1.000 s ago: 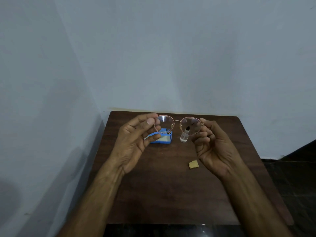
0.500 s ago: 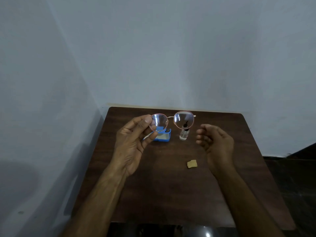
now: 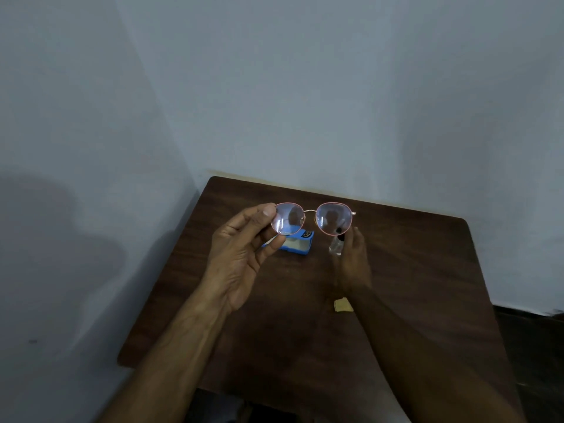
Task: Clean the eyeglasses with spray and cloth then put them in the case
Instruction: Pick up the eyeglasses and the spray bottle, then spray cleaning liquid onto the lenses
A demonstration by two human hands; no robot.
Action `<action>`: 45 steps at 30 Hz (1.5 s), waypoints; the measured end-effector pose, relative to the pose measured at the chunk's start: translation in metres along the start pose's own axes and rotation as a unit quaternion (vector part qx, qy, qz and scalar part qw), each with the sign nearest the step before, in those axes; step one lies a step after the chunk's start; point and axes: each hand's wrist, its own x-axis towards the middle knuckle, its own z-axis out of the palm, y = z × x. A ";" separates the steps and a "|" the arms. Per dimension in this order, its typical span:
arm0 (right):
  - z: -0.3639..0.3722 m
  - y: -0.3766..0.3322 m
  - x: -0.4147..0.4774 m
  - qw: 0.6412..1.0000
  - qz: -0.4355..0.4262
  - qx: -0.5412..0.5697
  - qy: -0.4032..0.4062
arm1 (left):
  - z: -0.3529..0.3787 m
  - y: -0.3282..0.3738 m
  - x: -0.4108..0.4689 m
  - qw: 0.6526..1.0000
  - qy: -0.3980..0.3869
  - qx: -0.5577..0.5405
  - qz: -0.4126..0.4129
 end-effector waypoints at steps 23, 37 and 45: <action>-0.045 -0.042 -0.008 0.972 -0.051 0.219 0.071 | -0.014 0.010 0.013 0.999 0.032 -0.031 0.015; -0.109 -0.202 -0.133 0.871 -0.155 0.465 -0.009 | -0.032 0.025 0.008 0.996 0.040 -0.050 0.055; -0.085 -0.225 -0.151 0.960 -0.258 0.107 0.021 | -0.049 0.022 -0.005 0.997 0.038 -0.037 0.048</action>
